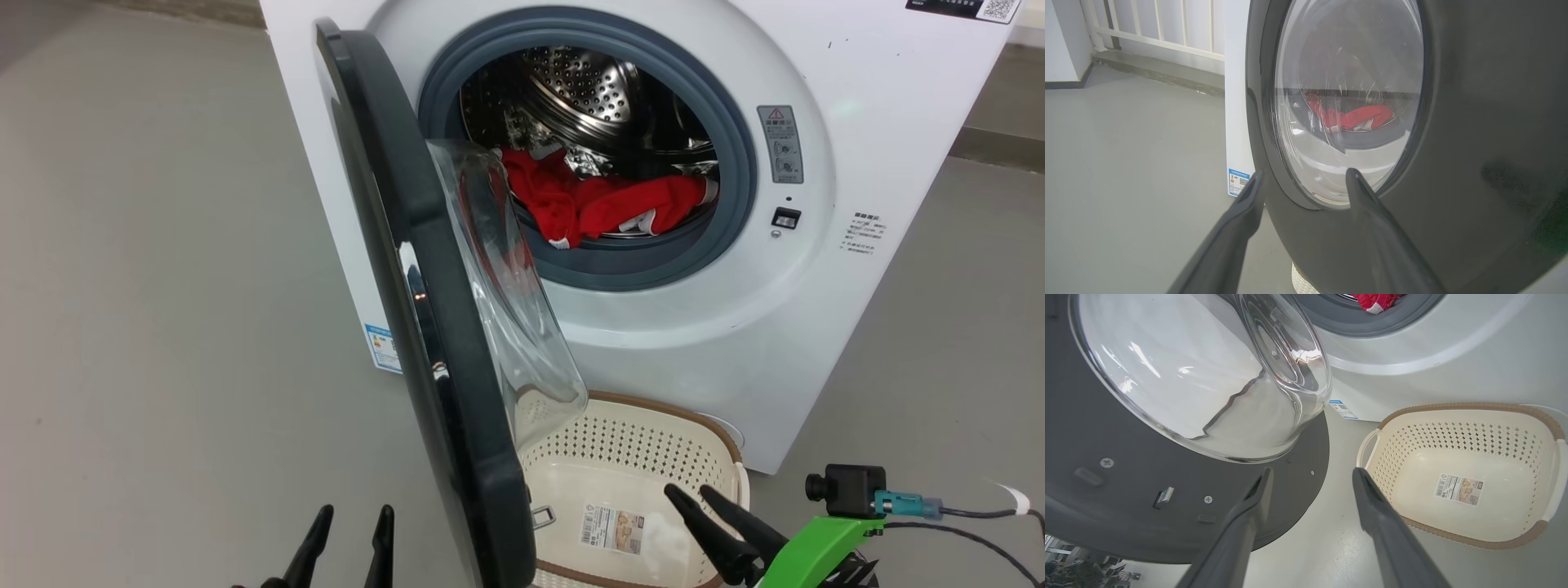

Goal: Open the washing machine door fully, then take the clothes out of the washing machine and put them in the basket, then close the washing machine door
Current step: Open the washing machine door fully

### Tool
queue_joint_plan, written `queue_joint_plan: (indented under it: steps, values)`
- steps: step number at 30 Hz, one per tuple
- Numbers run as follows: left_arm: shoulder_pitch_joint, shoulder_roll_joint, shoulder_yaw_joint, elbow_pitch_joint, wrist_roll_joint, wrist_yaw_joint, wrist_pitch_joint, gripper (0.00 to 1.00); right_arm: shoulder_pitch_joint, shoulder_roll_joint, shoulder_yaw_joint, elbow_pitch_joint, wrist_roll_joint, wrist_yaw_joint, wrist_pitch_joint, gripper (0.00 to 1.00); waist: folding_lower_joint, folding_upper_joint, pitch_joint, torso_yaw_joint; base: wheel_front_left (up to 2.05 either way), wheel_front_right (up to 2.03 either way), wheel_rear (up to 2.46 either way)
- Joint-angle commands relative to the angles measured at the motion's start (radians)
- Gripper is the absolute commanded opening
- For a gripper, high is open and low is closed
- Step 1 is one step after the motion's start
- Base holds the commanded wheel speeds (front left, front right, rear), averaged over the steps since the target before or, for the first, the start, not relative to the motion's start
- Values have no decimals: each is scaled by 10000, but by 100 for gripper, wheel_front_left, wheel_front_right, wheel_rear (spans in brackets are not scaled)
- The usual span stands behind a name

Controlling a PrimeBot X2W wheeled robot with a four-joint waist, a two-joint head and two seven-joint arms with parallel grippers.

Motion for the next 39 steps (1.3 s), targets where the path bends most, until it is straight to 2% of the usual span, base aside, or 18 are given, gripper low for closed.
queue_joint_plan:
  steps: [1,5,10,15,23,28,31,39]
  values:
    - [-284,41,305,-213,-4,22,-122,100,-378,-159,206,-167,-177,75,-380,100,0,0,6,-15,0,0,0]
    - [-290,41,296,-239,-14,49,-122,100,-601,-527,1056,-80,-493,75,-1437,100,0,0,22,-59,0,0,0]
    - [-272,41,309,-264,-25,54,-122,100,-760,-775,1510,152,-952,75,-1873,100,0,0,11,-114,0,0,0]
    - [-269,41,325,-310,-53,77,-122,100,-478,-535,196,69,-2379,75,-1891,100,0,0,30,-151,0,0,0]
    - [-306,41,342,-354,-72,114,-122,100,419,108,-1808,-318,-5201,75,-1894,100,0,0,65,-142,0,0,0]
    - [-313,41,354,-354,-60,116,-122,100,934,574,-3172,-638,-6558,75,-1894,100,0,0,79,-123,0,0,0]
    - [-308,41,359,-361,-53,119,-122,100,1290,842,-3757,-799,-7165,75,-1895,100,0,0,70,-89,0,0,0]
    - [-243,41,395,-359,-30,95,-122,100,1821,1242,-4261,-781,-7667,75,-1895,100,0,0,-4,-64,0,0,0]
